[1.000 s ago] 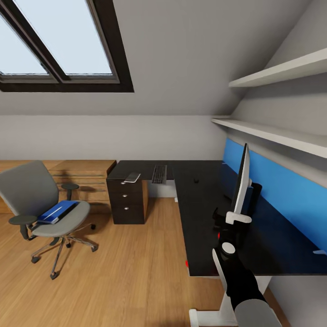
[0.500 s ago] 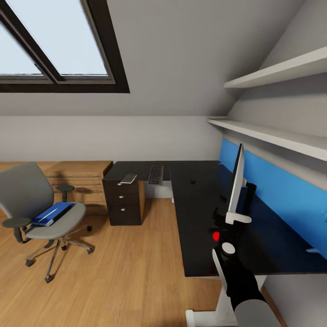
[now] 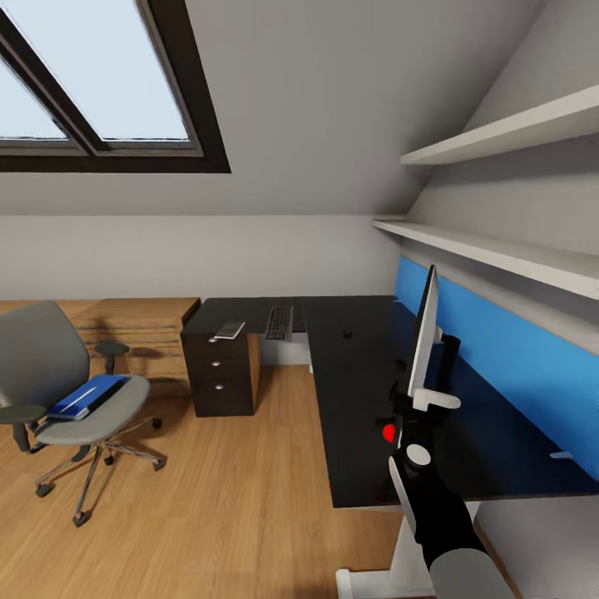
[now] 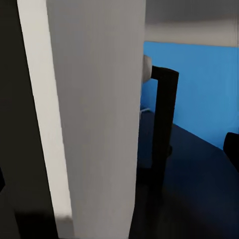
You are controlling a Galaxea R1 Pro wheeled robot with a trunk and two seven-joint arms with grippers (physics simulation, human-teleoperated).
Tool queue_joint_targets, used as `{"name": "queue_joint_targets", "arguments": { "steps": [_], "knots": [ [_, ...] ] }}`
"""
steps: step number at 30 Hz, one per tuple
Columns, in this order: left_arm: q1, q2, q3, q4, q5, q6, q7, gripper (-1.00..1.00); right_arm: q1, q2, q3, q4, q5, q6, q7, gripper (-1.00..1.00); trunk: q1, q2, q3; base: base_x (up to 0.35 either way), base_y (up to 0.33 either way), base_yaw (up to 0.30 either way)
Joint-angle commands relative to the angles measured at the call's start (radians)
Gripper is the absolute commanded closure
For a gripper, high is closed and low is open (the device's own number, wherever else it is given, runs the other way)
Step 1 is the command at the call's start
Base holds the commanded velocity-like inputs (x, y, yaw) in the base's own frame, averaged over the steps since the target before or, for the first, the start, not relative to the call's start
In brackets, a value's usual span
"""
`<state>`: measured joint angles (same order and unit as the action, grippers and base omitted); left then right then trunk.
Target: In the bedroom, organize the workspace by keeping the computer under the desk, ensuring the monitor is on the desk, placing the keyboard on the desk next to the monitor, placing the mouse on the desk next to the keyboard, moving the folder from the swivel chair onto the desk next to the mouse, stacking the notebook on top of the folder with the pen on top of the notebook, and positioning the swivel chair next to the desk.
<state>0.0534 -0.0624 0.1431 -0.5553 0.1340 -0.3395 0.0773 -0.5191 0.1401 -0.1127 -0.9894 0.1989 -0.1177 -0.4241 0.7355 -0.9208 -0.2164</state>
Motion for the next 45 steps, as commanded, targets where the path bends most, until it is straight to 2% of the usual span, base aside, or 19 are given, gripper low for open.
{"name": "queue_joint_targets", "arguments": {
  "steps": [1, 16, 45],
  "knots": [
    [0.0, -0.001, 0.001, -0.002, 0.006, -0.001, -0.001, -1.0, -0.001, 0.001, -0.002, 0.001, 0.007, -0.002, -0.001, -1.0, 0.0, -0.001, 0.0, 0.0, 0.0, -0.111],
    [0.0, -0.001, 0.001, -0.002, 0.005, -0.001, -0.001, -1.0, -0.001, 0.001, -0.002, 0.002, 0.007, -0.002, -0.001, -1.0, 0.0, -0.001, 0.015, 0.0, 0.0, -0.149],
    [0.0, -0.001, 0.001, -0.002, 0.006, -0.001, 0.0, -1.0, -0.001, 0.002, -0.001, 0.005, 0.007, -0.002, -0.001, -1.0, 0.0, -0.001, 0.031, 0.0, -0.025, -0.054]
  ]
}}
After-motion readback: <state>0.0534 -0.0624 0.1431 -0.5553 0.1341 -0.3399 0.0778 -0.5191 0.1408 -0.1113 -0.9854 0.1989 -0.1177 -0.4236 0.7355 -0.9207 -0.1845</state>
